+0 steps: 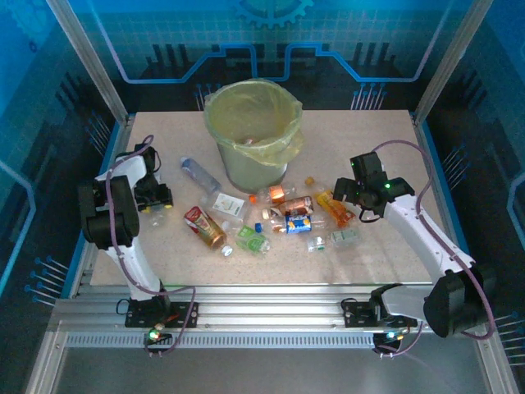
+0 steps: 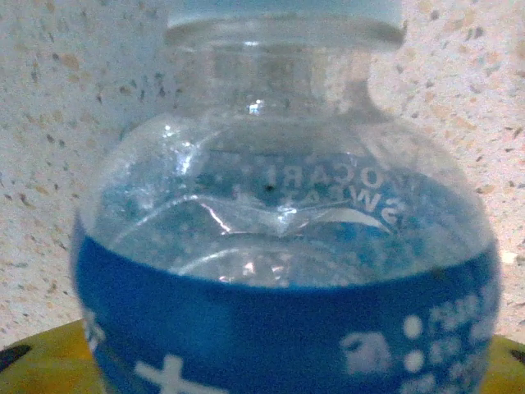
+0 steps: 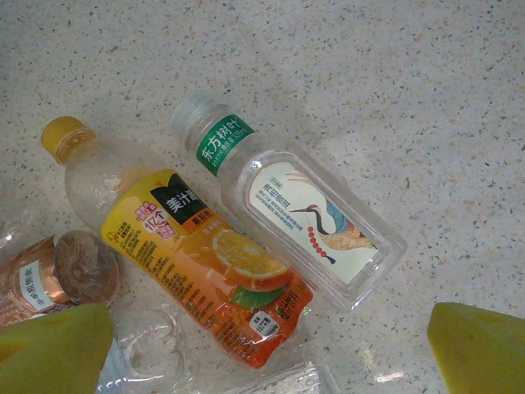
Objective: Put the plastic bottles in the bin
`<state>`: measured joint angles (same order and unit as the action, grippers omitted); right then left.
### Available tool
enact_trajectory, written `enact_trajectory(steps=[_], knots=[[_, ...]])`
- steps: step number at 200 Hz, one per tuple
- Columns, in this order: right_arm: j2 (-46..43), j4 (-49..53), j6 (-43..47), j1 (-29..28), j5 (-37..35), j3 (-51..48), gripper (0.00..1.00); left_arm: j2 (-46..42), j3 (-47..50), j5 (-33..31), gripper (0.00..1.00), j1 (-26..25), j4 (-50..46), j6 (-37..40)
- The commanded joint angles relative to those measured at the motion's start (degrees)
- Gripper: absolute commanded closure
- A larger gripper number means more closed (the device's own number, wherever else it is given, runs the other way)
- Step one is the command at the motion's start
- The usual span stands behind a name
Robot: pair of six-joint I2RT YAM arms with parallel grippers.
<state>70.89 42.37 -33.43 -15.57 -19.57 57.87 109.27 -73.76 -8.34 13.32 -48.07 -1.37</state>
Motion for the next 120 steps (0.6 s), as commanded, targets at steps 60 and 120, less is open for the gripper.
enact_trajectory(steps=[60, 120], knots=[[-1.83, -0.36, -0.93, -1.21, -2.04, 0.44, 0.0, -11.94, 2.37, 4.54, 0.52, -0.44, 6.2, -5.0], [-5.45, -0.31, -0.76, -1.46, -2.33, -0.41, 0.0, -28.62, 1.25, 4.73, 0.51, -8.08, 10.59, -9.27]])
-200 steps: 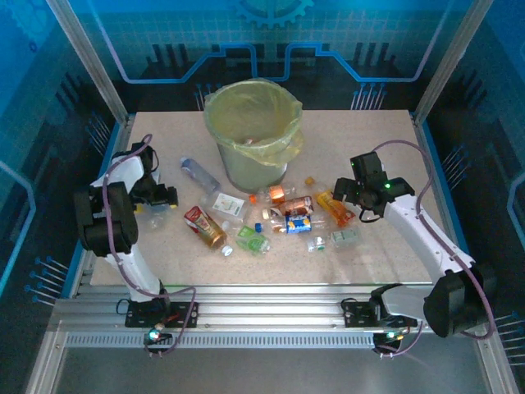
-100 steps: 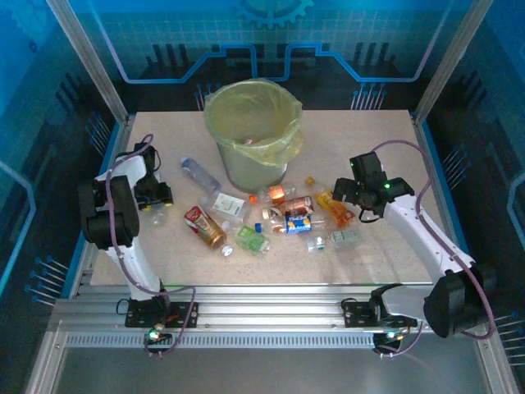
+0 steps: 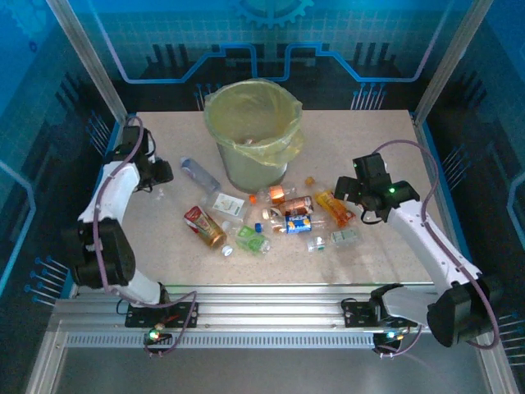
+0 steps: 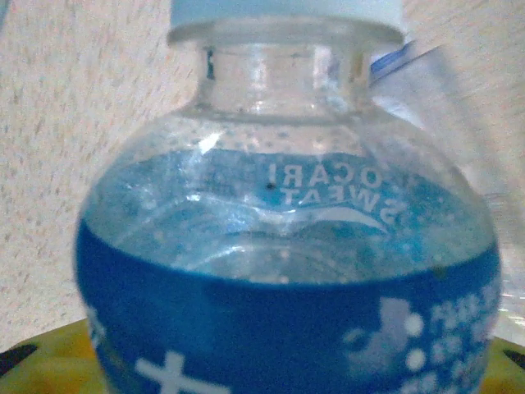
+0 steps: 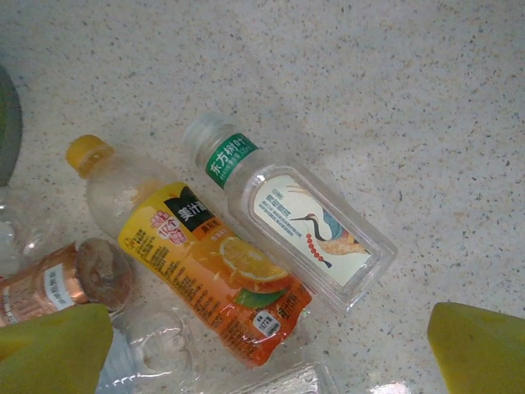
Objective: Put the plastic bottles in the bin
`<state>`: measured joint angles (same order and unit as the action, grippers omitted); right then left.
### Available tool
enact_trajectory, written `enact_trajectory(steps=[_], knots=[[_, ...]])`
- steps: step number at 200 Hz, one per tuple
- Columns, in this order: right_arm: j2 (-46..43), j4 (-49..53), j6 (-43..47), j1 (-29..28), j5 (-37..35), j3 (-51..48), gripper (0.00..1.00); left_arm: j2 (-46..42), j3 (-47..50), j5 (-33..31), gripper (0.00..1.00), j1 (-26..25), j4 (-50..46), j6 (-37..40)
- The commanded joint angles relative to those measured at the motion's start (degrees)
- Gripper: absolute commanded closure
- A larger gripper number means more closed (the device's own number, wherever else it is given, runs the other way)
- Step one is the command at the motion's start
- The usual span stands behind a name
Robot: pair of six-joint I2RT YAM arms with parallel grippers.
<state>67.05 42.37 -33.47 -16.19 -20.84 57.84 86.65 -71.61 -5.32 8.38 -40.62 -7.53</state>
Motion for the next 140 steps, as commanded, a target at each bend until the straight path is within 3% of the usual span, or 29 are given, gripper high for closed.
enact_trajectory(steps=[1, 38, 71, 101, 140], knots=[[-1.63, -0.29, -0.67, -0.9, -1.01, -0.42, 0.0, -6.25, -0.94, 1.67, 0.51, -3.3, 3.29, -3.24], [-1.83, -0.62, -0.36, -0.9, -0.32, -0.37, 0.0, -13.86, -3.03, 1.42, 0.51, -9.5, 11.03, -7.24], [-1.22, -1.47, -0.56, -0.88, 0.78, -0.43, 0.0, -16.63, -2.53, 4.14, 0.51, -15.27, 25.29, -12.17], [-0.69, -1.84, -0.58, -0.98, 1.84, -0.34, 0.0, -14.48, -3.66, 6.26, 0.54, -19.13, 37.81, -15.03], [-0.95, -1.08, -0.72, -1.13, 2.1, -0.13, 0.0, -6.19, -11.07, 8.04, 0.54, -23.88, 43.28, -14.3]])
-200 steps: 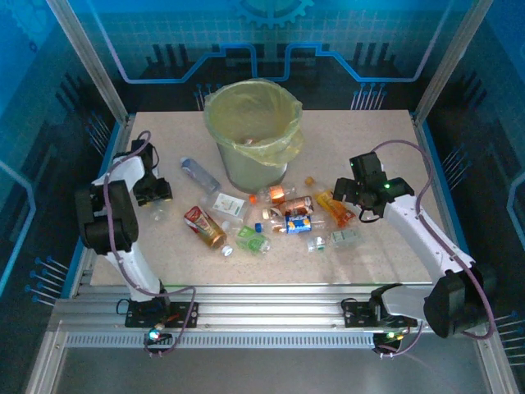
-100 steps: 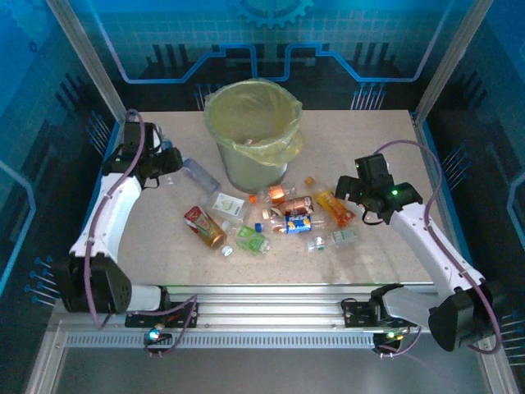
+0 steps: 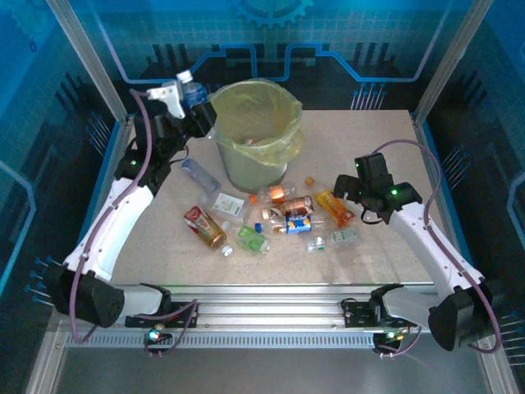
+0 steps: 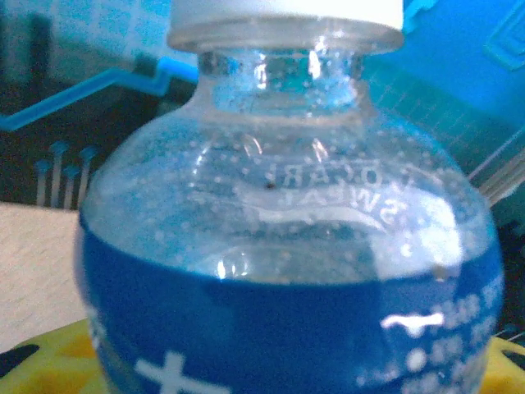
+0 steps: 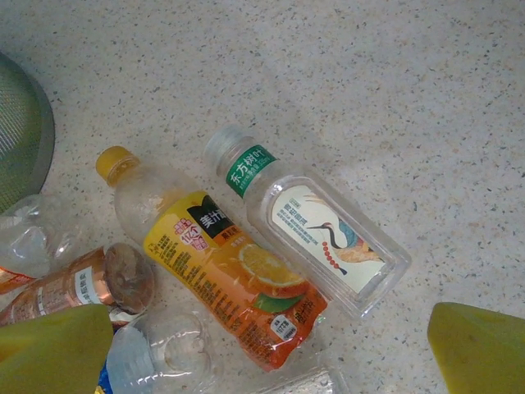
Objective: Put the plastic bottles in the bin
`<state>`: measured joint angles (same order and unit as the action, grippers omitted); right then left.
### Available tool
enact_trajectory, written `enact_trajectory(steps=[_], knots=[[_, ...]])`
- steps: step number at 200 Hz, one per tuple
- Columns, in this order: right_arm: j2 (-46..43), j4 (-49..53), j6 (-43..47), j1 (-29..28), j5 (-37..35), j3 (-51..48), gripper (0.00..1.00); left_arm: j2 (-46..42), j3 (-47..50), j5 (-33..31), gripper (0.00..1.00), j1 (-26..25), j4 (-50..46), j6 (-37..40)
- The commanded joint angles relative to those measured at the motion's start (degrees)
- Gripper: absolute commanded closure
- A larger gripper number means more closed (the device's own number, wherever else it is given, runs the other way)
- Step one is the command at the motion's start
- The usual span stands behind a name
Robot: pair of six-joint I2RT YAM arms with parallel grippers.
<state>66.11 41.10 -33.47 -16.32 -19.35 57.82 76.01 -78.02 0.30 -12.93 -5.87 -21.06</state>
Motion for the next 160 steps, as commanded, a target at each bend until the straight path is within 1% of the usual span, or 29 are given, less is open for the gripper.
enact_trajectory(steps=[1, 33, 84, 118, 160], knots=[[-0.01, 0.2, -0.72, -1.0, 0.58, -0.1, 0.0, 4.65, -4.81, 2.43, 0.54, -2.69, 8.65, -0.67], [-0.28, 0.56, -0.89, -1.0, 1.06, -0.02, 0.0, 12.44, -10.99, 2.43, 0.54, -5.97, 12.61, 2.03], [0.89, 1.81, -1.32, -1.0, 0.9, 1.07, 0.0, 25.77, -24.3, 1.78, 0.54, -9.06, 7.38, 5.38], [2.62, 3.17, -1.24, -0.95, 0.81, 2.84, 0.0, 31.08, -27.3, 0.91, 0.54, -10.69, 5.32, 7.29], [3.75, 3.52, -0.98, -0.76, 1.78, 3.96, 0.0, 35.15, -28.07, -0.26, 0.54, -11.04, 3.71, 8.14]])
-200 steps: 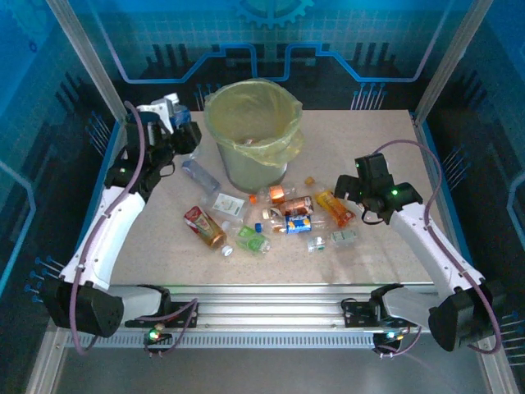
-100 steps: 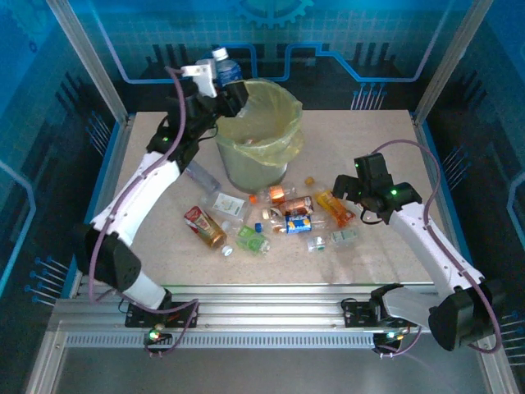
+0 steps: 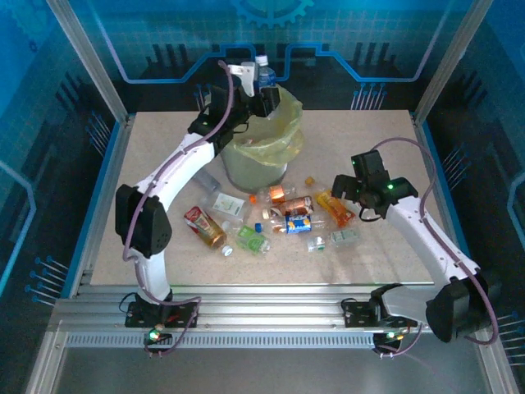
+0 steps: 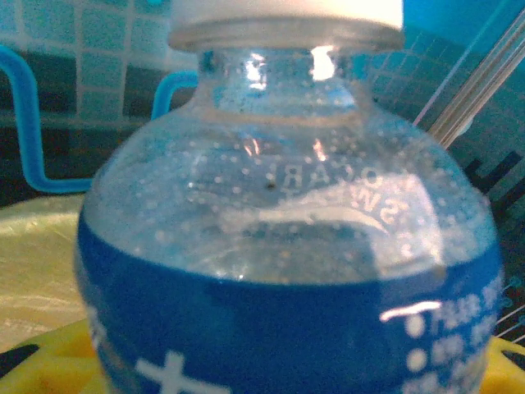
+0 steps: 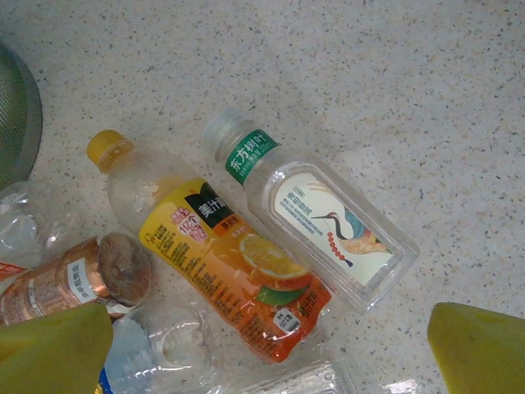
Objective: Put the plastic bottles in the bin
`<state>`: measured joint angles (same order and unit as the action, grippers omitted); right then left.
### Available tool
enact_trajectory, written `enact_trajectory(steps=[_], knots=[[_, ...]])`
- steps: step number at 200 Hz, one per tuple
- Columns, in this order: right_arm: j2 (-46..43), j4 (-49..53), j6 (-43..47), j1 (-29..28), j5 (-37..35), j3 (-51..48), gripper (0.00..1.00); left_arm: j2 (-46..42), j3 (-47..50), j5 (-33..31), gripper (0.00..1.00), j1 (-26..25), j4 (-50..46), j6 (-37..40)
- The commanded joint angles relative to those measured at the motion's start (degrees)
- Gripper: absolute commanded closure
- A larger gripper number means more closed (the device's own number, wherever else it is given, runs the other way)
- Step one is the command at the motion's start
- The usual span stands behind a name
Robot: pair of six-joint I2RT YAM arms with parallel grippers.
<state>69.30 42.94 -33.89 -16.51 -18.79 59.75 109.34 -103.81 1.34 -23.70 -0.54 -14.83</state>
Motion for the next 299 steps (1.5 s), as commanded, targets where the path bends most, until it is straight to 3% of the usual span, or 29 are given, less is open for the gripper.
enact_trajectory(steps=[1, 93, 188, 245, 278, 299], knots=[[0.61, 1.7, -0.56, -0.59, 1.21, 2.08, 0.0, 1.88, -2.32, -1.28, 0.54, -0.28, -1.6, 1.95], [1.98, 3.58, 2.11, 3.94, 2.64, 2.49, 0.0, 7.3, -4.15, -3.35, 0.49, -0.22, -6.27, 1.31], [7.4, 1.94, 6.88, 11.11, 6.89, 1.43, 0.0, 10.17, -5.35, -3.44, 0.2, 0.33, -8.73, -0.29], [11.25, 1.83, 9.62, 13.91, 9.13, 2.75, 0.0, 8.58, -5.26, -3.37, 0.12, 0.6, -9.53, -0.46], [13.47, 3.4, 12.36, 14.98, 8.96, 3.71, 0.0, 6.21, -4.61, -2.8, 0.01, 0.68, -9.85, -1.55], [15.36, 4.17, 14.33, 15.99, 9.87, 4.14, 0.0, 3.61, -3.66, -1.99, 0.01, 0.87, -9.97, -3.11]])
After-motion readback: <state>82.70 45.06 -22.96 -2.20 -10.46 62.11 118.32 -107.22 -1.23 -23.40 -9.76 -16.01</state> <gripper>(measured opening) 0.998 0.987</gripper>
